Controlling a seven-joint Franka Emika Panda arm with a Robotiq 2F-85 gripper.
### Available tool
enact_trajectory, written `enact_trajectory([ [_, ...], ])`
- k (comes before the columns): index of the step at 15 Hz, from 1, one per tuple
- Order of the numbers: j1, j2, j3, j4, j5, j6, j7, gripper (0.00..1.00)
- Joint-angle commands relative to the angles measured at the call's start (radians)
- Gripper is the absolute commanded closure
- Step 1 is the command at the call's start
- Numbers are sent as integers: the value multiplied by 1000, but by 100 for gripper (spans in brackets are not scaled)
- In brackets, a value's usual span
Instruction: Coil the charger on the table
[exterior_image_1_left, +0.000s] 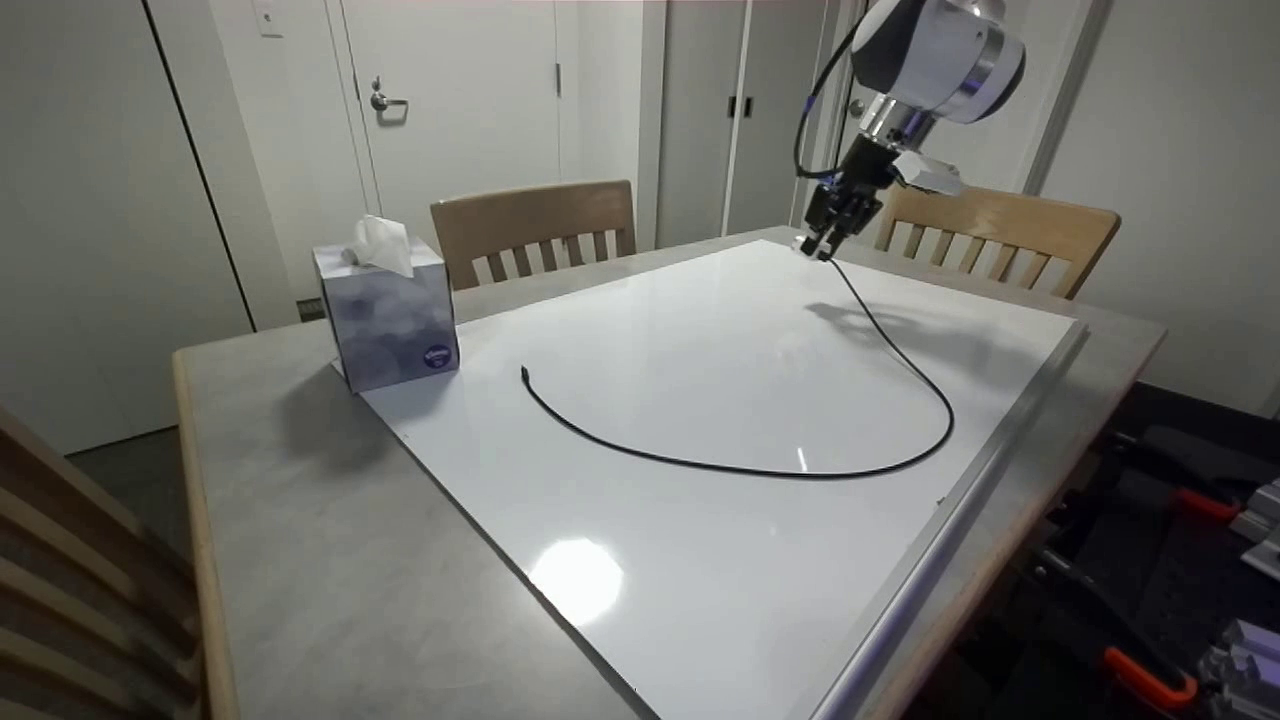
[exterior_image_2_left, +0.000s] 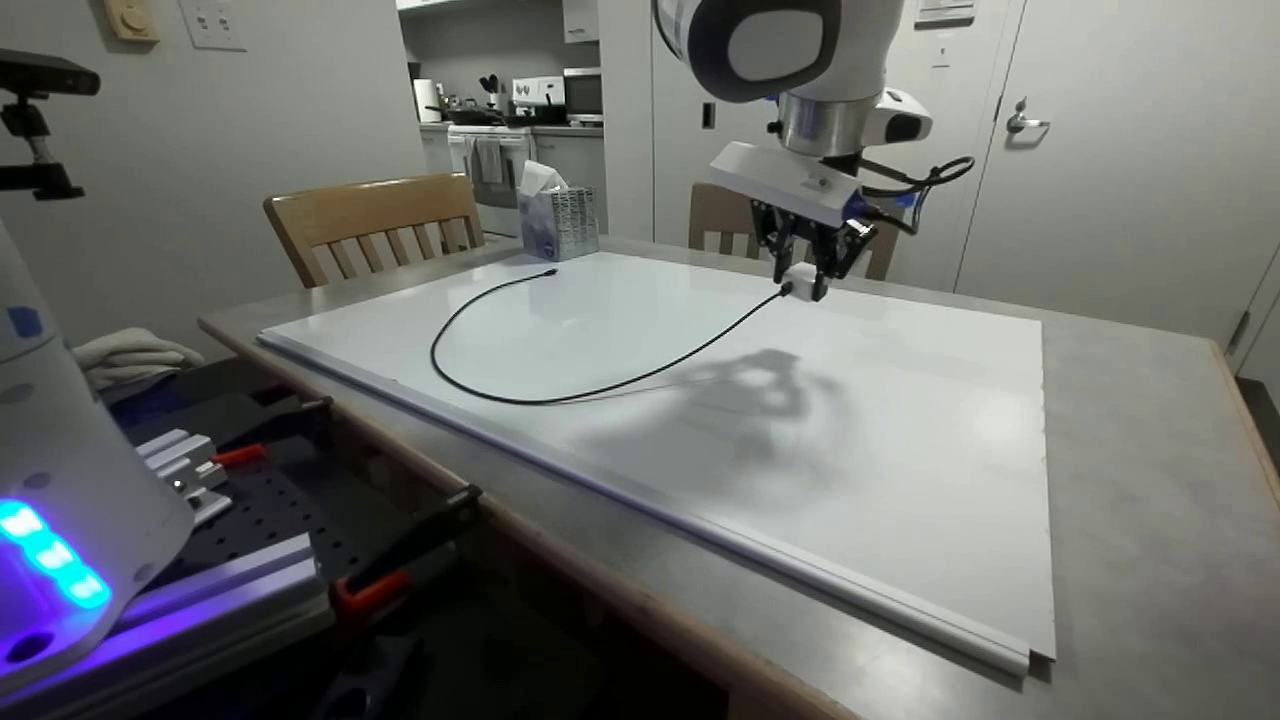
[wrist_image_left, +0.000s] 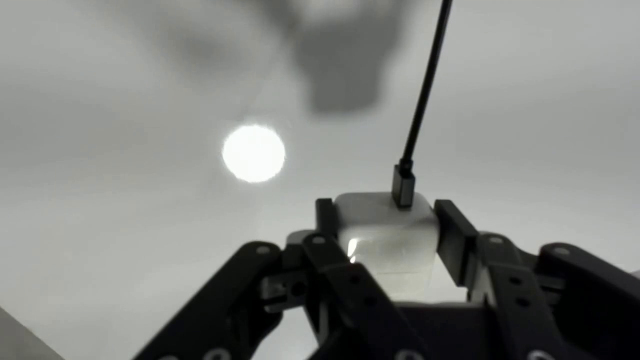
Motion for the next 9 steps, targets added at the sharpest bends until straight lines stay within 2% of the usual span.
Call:
enact_trajectory([
  [1, 14, 103, 49, 158, 1, -52, -145, 74],
  [2, 36, 40, 11, 73, 18, -21, -75, 74],
  [3, 44, 54, 16, 92, 21, -21, -80, 49],
  [6, 49, 54, 5, 89, 20, -20, -75, 49],
  [7, 48, 54, 2, 89, 19, -20, -75, 74],
  [9, 40, 81, 33, 148, -2, -110, -147, 74],
])
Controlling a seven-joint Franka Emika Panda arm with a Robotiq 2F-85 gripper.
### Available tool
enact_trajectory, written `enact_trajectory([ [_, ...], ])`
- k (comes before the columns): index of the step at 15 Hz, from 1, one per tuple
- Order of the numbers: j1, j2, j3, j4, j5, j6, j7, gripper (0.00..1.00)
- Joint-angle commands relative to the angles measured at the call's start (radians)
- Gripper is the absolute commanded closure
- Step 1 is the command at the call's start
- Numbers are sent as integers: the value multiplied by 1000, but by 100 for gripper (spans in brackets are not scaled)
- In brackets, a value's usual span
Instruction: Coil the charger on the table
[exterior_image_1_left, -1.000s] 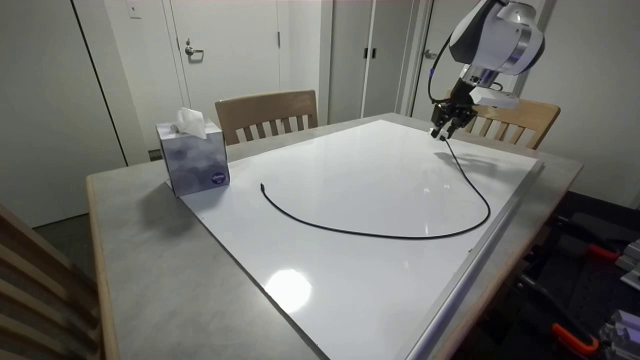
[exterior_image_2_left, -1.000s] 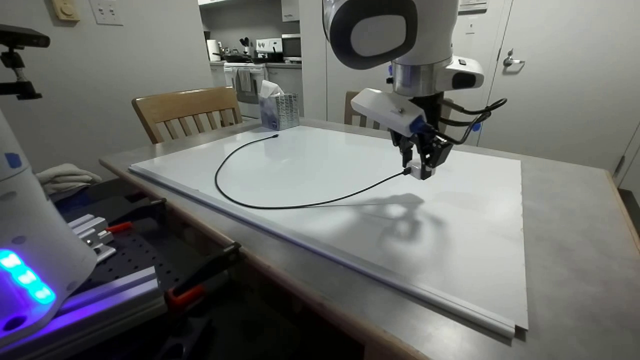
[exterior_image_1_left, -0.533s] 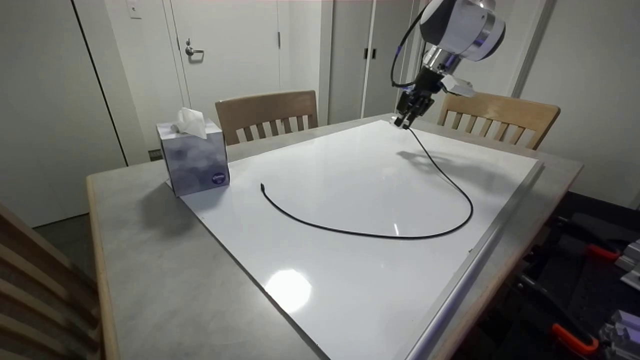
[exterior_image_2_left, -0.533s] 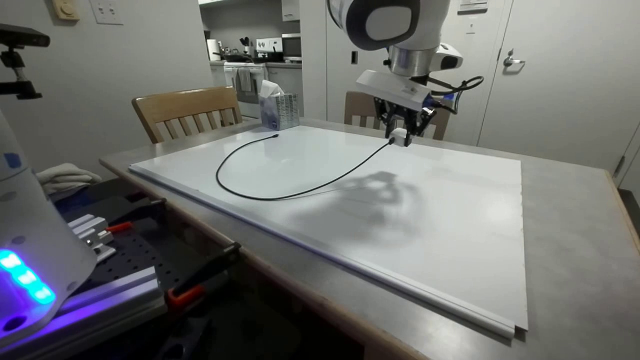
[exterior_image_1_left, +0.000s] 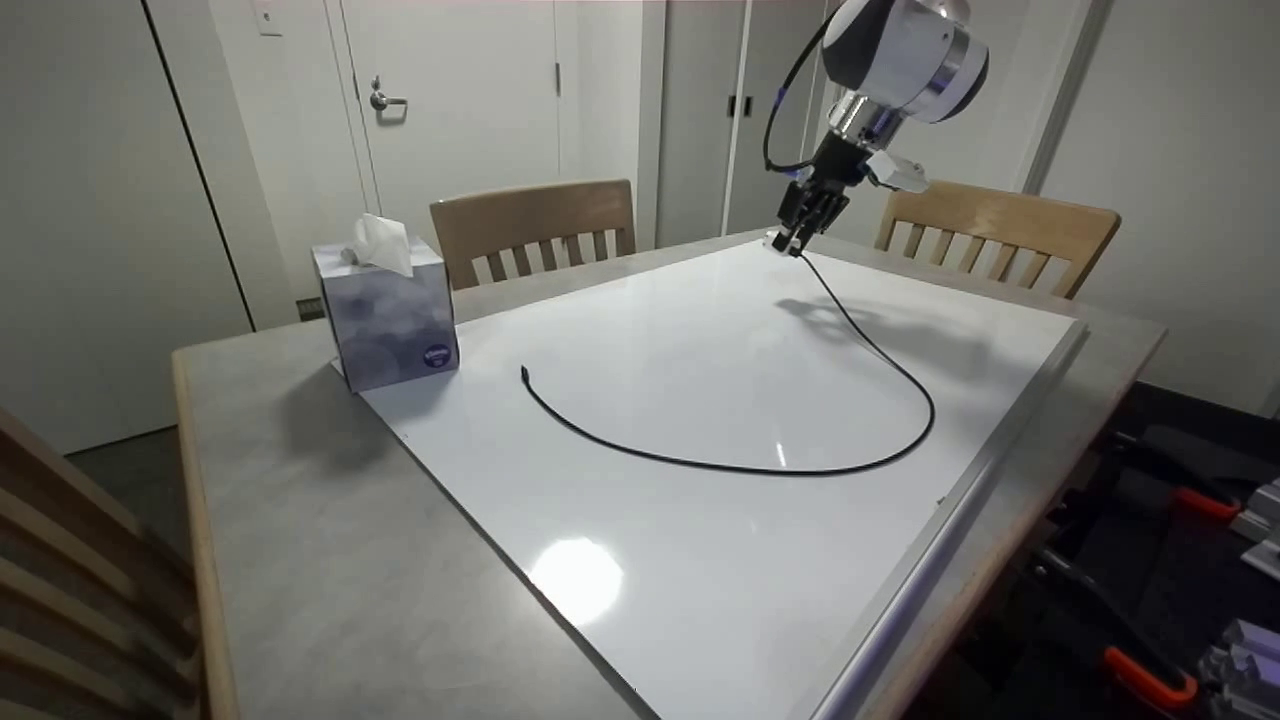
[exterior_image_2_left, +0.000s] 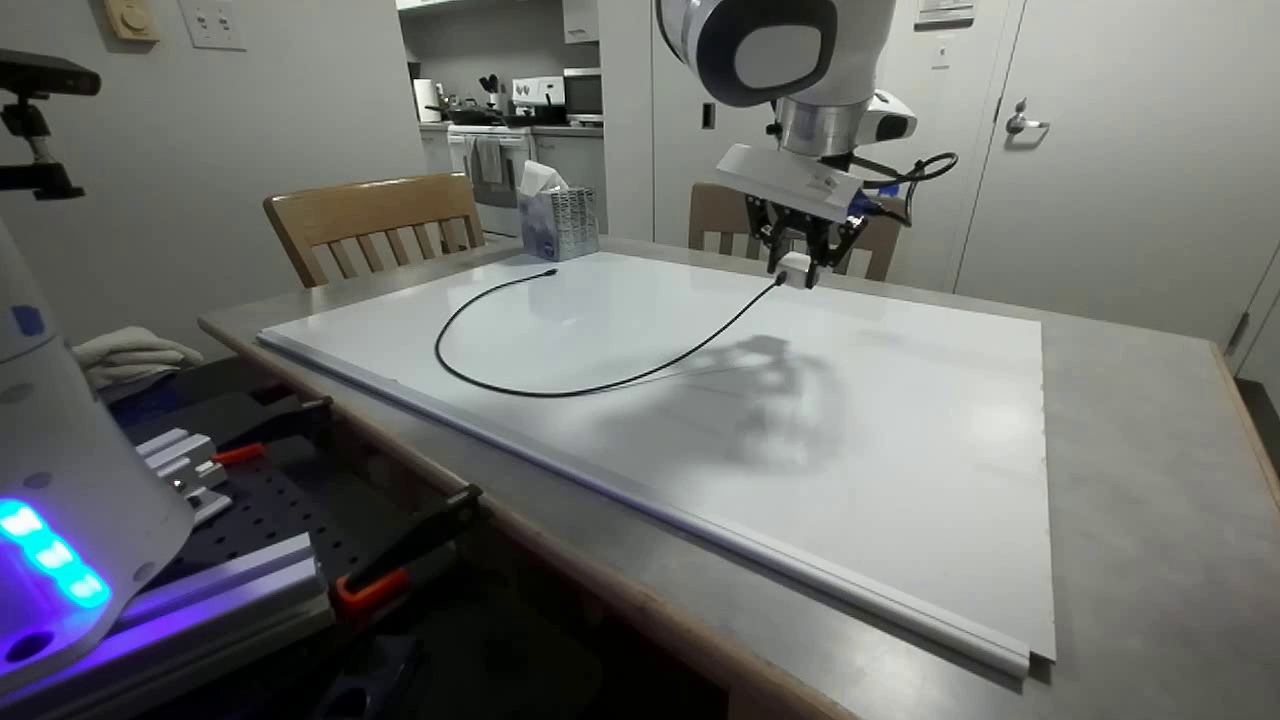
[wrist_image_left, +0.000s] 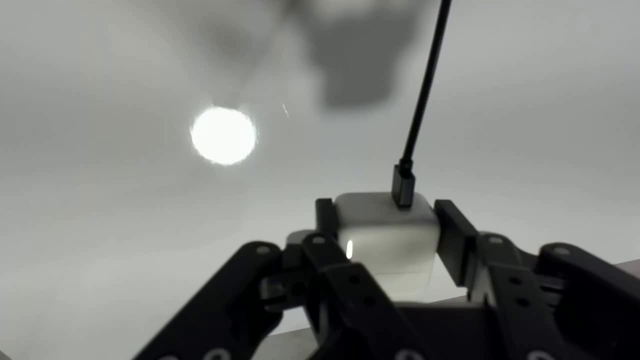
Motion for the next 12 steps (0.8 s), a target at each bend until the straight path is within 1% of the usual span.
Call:
enact_trajectory([
  [1, 5, 39, 36, 80, 1, -116, -121, 74],
  [3, 16, 59, 61, 102, 28, -154, -212, 74],
  [5, 19, 73, 92, 89, 57, -151, -318, 74],
  [6, 53, 39, 38, 68, 56, -131, -238, 74],
  [7, 62, 46, 40, 68, 67, -131, -251, 49],
  [11, 73, 45, 19, 69, 66, -130, -245, 49],
  [12, 72, 45, 18, 69, 65, -130, -245, 74],
])
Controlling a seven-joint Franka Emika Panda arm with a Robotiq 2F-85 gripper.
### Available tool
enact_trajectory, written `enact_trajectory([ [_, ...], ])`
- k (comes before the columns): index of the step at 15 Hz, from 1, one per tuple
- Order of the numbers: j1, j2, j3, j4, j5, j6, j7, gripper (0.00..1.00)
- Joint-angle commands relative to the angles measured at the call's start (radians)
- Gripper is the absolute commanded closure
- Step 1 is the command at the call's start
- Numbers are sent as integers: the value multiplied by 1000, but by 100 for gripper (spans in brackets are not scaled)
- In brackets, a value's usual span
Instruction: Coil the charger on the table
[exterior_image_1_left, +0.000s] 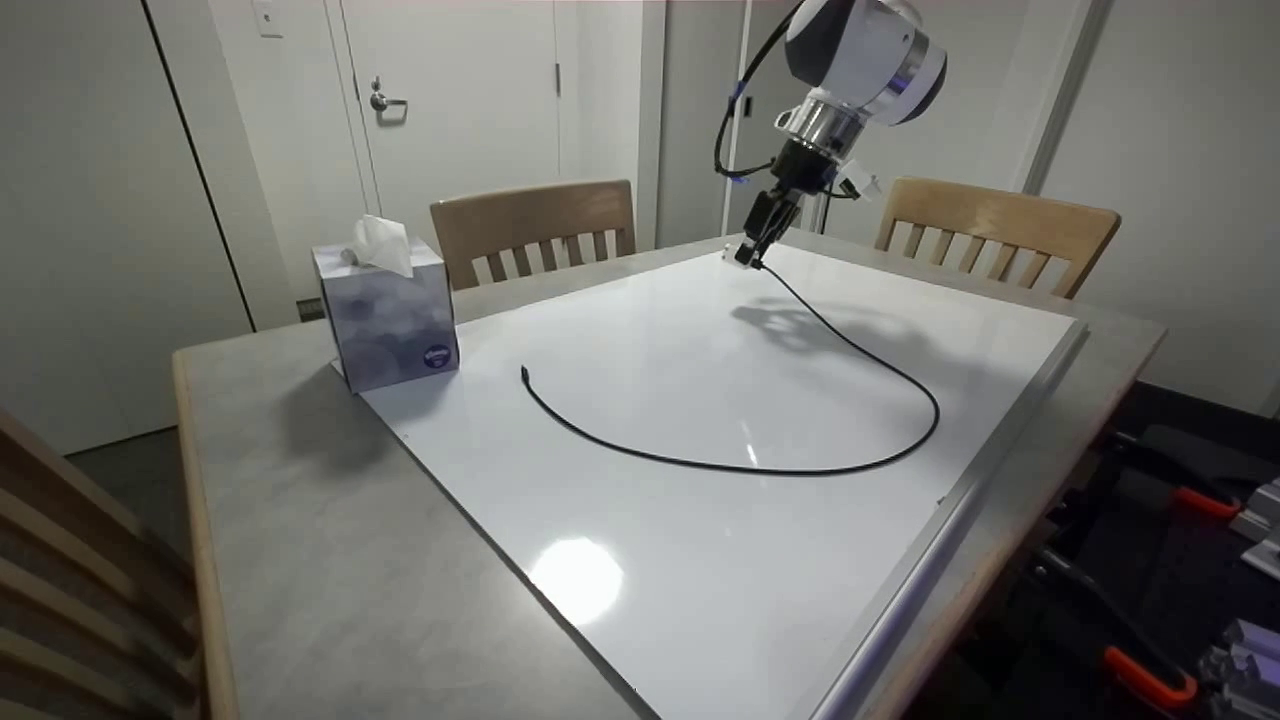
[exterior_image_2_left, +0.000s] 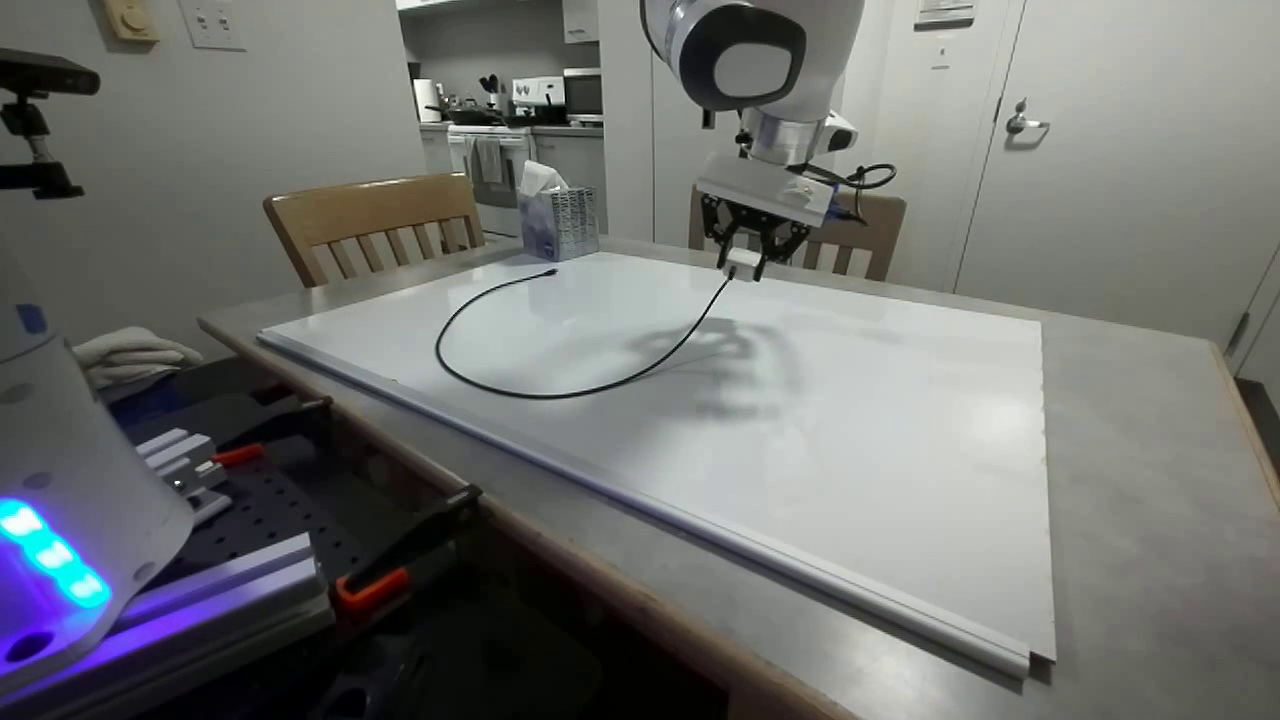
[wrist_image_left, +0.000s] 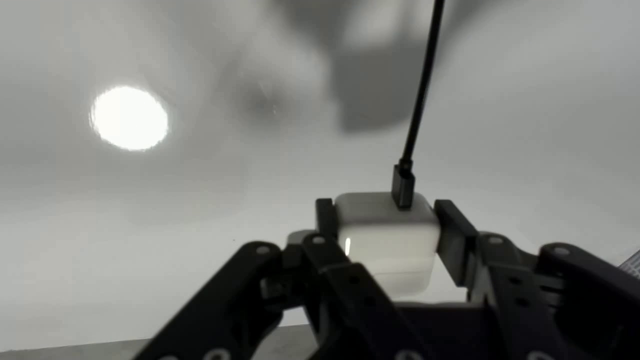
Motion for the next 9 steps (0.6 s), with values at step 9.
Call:
enact_trajectory([
  [9, 149, -5, -55, 21, -4, -292, -118, 49],
])
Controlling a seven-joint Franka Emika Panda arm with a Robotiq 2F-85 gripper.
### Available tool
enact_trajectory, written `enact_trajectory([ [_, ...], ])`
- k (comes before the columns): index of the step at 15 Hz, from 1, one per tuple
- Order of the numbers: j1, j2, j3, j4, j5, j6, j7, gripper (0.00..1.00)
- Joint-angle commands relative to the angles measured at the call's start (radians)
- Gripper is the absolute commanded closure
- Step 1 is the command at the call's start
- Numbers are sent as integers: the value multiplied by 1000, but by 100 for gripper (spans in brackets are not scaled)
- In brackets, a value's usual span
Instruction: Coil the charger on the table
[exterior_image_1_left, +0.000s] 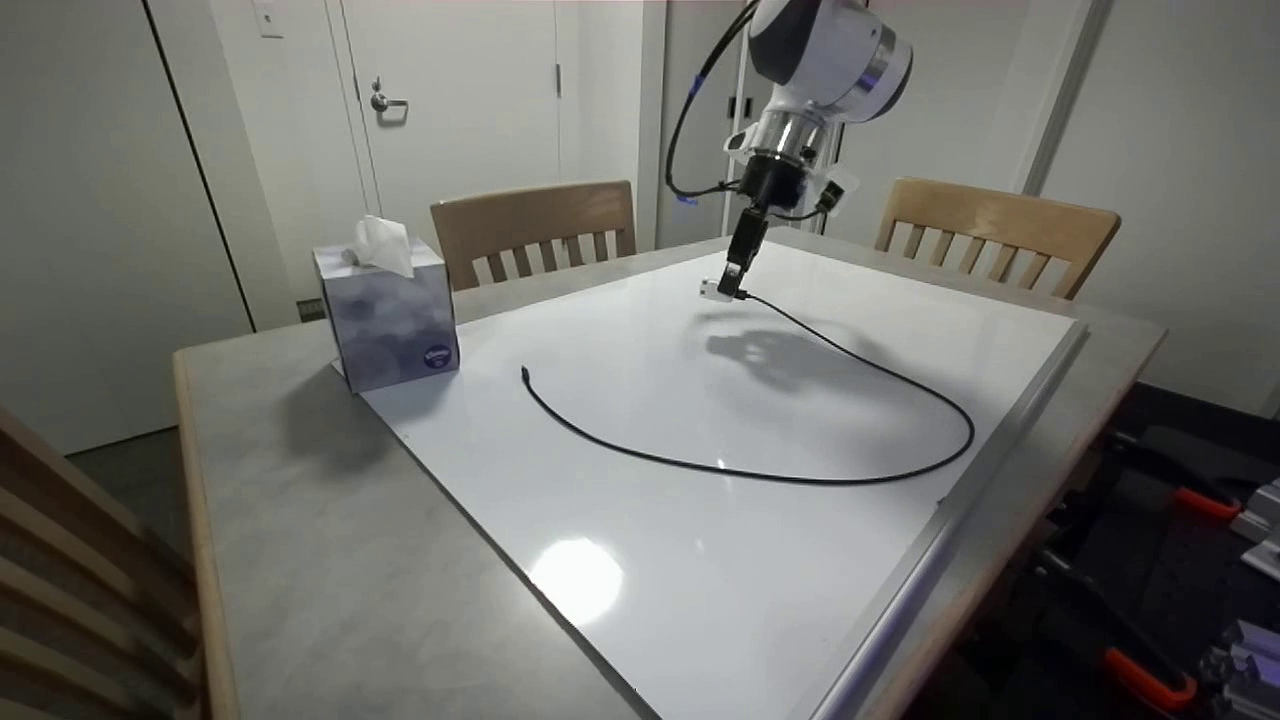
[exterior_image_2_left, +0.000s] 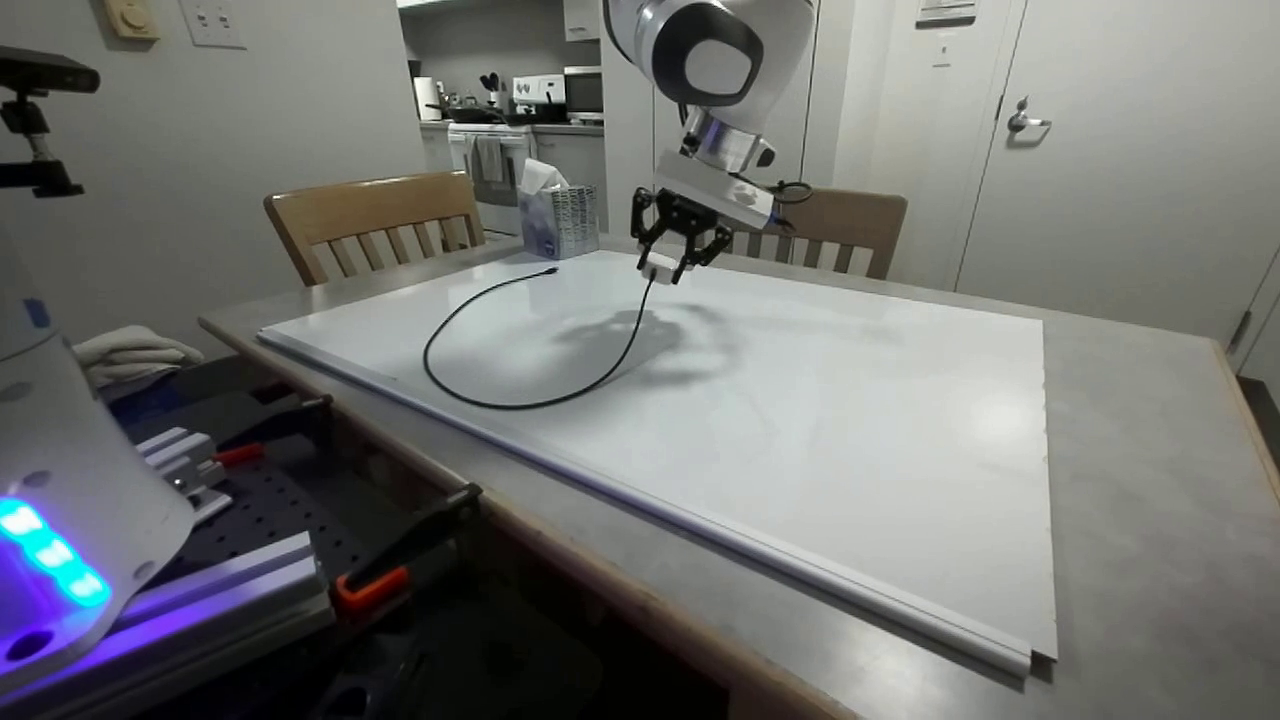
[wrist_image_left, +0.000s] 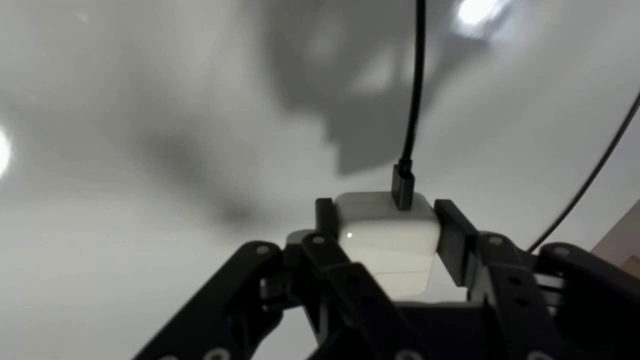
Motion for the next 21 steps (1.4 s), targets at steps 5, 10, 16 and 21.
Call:
enact_trajectory([
  [5, 57, -5, -46, 4, 32, -55, -45, 49],
  [10, 100, 8, -61, 40, -46, -156, -94, 74],
  [16, 223, 107, -105, 196, -182, -406, -134, 74],
  [21, 335, 176, -190, 277, -338, -322, 43, 74],
])
